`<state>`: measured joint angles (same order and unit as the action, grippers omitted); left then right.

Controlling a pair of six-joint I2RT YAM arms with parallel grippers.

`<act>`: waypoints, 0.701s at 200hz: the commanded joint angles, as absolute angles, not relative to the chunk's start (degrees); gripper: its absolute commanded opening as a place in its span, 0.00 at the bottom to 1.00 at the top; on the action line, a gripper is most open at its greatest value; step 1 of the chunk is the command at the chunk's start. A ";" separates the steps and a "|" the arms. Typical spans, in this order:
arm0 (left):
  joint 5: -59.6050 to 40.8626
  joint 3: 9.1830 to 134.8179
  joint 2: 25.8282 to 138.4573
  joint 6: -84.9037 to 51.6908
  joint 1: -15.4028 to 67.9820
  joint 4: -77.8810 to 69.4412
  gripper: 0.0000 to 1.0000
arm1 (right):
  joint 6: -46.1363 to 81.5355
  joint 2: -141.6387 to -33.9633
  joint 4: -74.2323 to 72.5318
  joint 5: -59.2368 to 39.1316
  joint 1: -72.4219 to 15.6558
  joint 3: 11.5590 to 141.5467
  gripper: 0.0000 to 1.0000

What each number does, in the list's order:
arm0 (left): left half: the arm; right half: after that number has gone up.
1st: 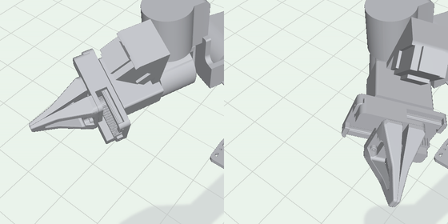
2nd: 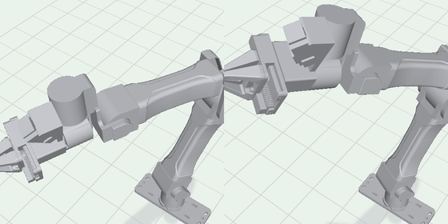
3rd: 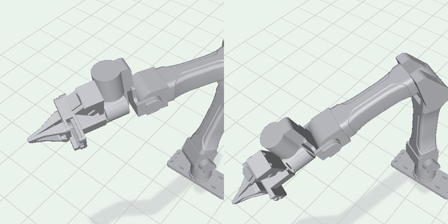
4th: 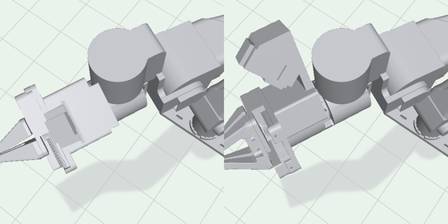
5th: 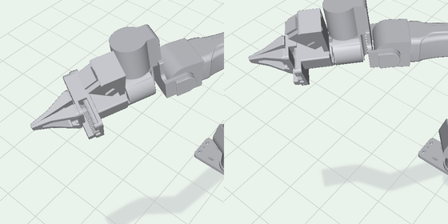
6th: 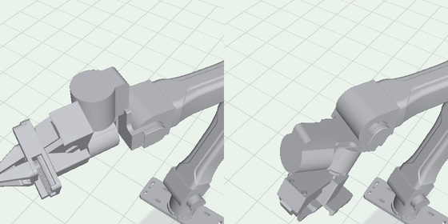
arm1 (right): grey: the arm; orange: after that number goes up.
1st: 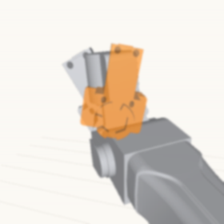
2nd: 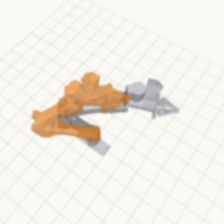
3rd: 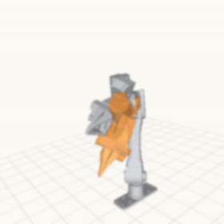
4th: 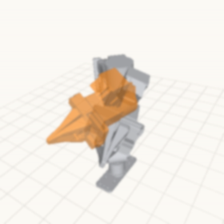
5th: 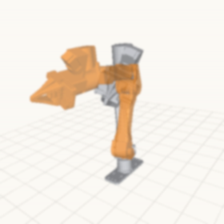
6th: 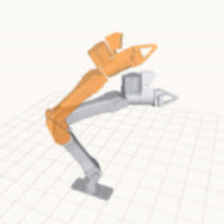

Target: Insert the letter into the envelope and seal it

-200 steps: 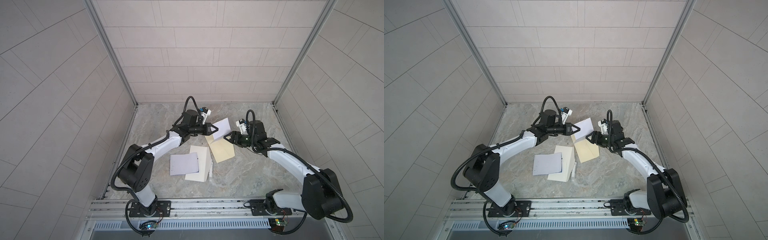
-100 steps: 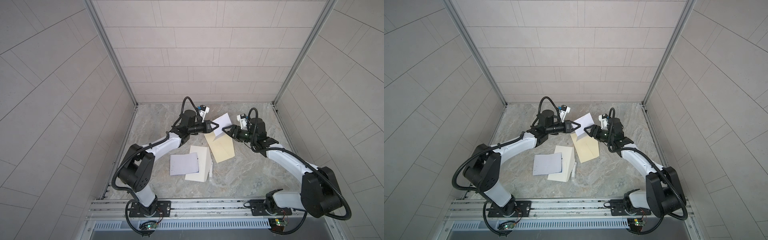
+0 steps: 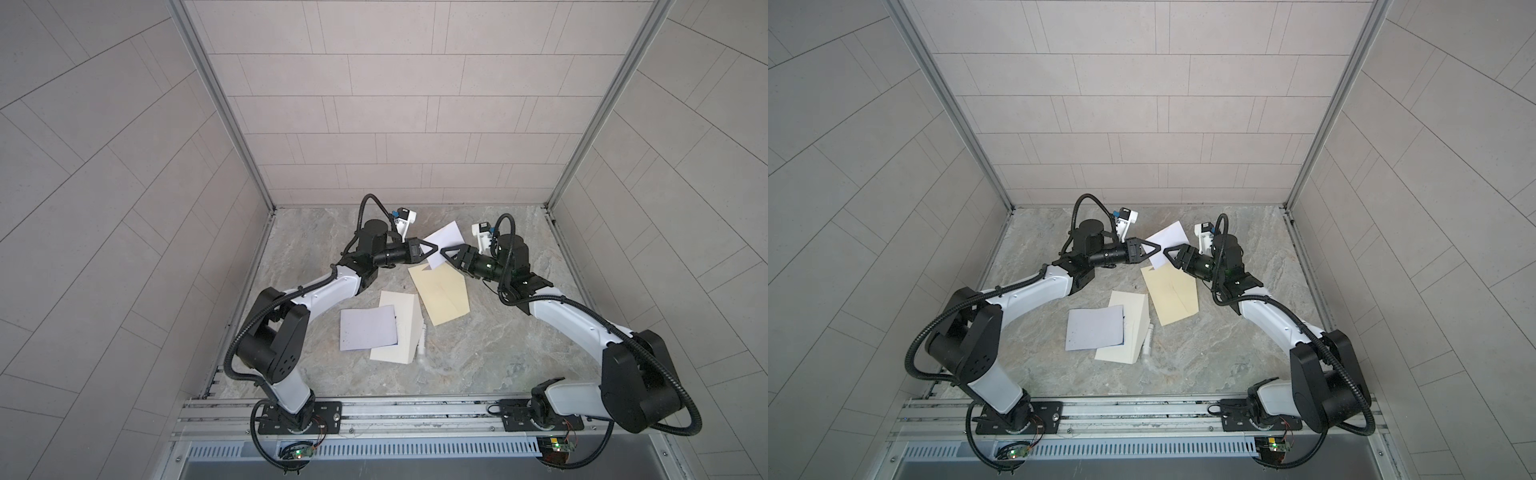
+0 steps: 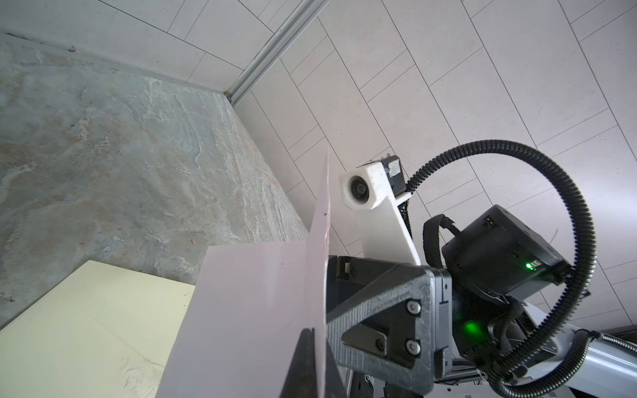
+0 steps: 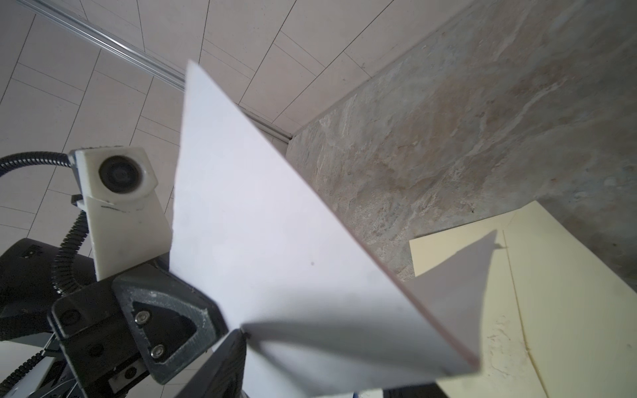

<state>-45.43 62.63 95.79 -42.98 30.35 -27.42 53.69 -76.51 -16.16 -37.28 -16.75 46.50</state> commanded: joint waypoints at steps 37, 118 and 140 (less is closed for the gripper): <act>-50.54 62.73 95.27 -40.40 29.77 -24.12 0.00 | 52.47 -75.60 -17.26 -35.69 -16.18 49.79 0.57; -50.20 61.80 96.07 -43.20 27.91 -27.02 0.15 | 50.08 -74.35 -13.07 -35.51 -15.64 50.48 0.10; -50.49 61.63 96.33 -43.92 27.52 -28.01 0.37 | 50.24 -73.92 -12.66 -34.67 -15.64 50.47 0.00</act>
<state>-49.87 62.24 95.98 -41.98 28.34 -24.58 50.89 -75.99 -13.58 -35.75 -15.77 49.36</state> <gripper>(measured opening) 0.305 0.050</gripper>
